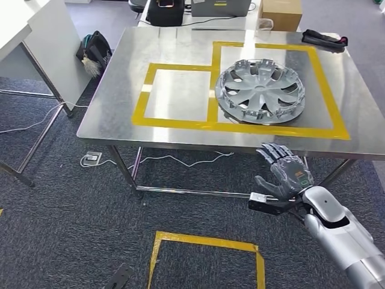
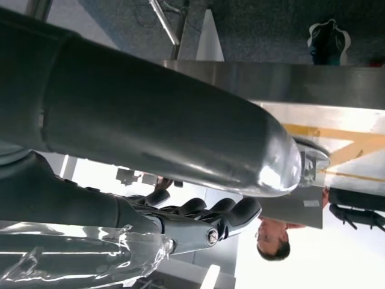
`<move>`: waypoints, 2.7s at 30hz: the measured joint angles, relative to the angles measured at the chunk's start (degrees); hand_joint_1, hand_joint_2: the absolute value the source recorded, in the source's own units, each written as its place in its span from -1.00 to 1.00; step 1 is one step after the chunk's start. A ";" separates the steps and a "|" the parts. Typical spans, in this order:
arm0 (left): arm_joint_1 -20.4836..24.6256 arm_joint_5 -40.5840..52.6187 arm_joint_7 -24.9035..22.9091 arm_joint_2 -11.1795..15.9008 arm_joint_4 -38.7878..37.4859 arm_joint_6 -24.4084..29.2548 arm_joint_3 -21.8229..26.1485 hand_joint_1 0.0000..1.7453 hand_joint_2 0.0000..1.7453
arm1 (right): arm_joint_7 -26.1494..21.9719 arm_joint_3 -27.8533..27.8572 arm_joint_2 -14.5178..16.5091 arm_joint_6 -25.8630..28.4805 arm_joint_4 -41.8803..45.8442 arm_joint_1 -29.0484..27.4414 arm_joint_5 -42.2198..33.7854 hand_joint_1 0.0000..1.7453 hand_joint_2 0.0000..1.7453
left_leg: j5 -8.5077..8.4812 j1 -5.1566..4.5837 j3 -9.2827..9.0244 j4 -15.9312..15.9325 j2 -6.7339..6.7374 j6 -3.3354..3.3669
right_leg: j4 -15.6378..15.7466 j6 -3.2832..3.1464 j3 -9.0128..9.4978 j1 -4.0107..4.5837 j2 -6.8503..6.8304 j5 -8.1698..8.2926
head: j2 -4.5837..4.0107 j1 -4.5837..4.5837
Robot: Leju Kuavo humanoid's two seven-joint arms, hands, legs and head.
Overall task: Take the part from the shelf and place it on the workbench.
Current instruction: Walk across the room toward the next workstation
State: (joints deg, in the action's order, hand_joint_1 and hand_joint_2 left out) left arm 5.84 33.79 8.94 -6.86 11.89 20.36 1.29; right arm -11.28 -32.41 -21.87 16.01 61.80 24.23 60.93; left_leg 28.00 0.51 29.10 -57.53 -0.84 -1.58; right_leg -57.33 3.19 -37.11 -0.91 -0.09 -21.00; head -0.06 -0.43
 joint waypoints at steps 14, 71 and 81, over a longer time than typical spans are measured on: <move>0.01 0.03 -0.01 0.06 0.00 0.11 0.07 -1.00 -1.00 | -0.09 0.26 -1.01 0.11 -0.24 -0.51 -0.67 -1.00 -1.00 | -7.69 -1.14 8.44 1.22 0.20 3.07 | -5.09 0.55 6.06 0.41 0.08 -7.31 | 0.00 -0.02; -0.43 1.17 -0.59 -0.32 0.10 0.29 1.31 -1.00 -1.00 | 3.89 4.36 -1.52 2.87 -1.27 -6.34 2.48 -1.00 -1.00 | -2.56 1.87 10.15 -6.06 -0.42 -1.88 | -3.13 0.59 2.81 -2.41 0.10 -5.31 | -0.01 1.07; -0.11 1.36 -0.58 -0.57 0.11 0.21 1.31 -1.00 -1.00 | 4.07 4.95 -1.63 2.86 -1.20 -6.19 2.75 -1.00 -1.00 | -2.77 -1.54 5.49 -1.40 5.12 2.40 | -2.85 0.31 2.38 -0.06 -6.51 -4.75 | -0.01 1.05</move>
State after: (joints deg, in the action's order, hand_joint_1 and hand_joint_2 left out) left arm 5.72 35.15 8.36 -7.43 12.00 20.57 2.60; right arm -7.21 -27.47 -23.50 18.87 60.59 18.04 63.67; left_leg 25.23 -1.03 34.59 -58.93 4.28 0.82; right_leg -60.18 3.50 -34.73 -0.97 -6.60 -25.75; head -0.07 0.63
